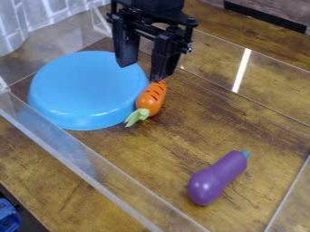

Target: Put the purple eggplant on the blue tray

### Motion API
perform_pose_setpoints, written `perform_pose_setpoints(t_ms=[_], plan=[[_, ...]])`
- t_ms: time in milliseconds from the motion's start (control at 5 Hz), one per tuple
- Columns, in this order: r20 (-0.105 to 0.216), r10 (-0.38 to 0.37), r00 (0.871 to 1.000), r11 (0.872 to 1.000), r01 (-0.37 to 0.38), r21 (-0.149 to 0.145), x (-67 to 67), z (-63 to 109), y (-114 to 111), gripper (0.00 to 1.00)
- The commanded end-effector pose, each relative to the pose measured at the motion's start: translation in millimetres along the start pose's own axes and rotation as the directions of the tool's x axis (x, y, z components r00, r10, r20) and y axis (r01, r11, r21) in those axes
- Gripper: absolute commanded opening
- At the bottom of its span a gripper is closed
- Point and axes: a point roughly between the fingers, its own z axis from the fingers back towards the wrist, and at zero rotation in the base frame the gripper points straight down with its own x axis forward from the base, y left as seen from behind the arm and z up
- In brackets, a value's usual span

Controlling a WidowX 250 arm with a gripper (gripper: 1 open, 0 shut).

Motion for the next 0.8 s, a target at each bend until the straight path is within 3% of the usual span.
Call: perform_pose_setpoints(t_ms=[0, 600], plan=[[-0.011, -0.009, 1.0, 1.0, 0.009, -0.003, -1.2, -5.0, -5, 1.0], [-0.044, -0.038, 0.998, 0.999, 0.037, -0.011, -5.7, -19.9, -20, 1.0]])
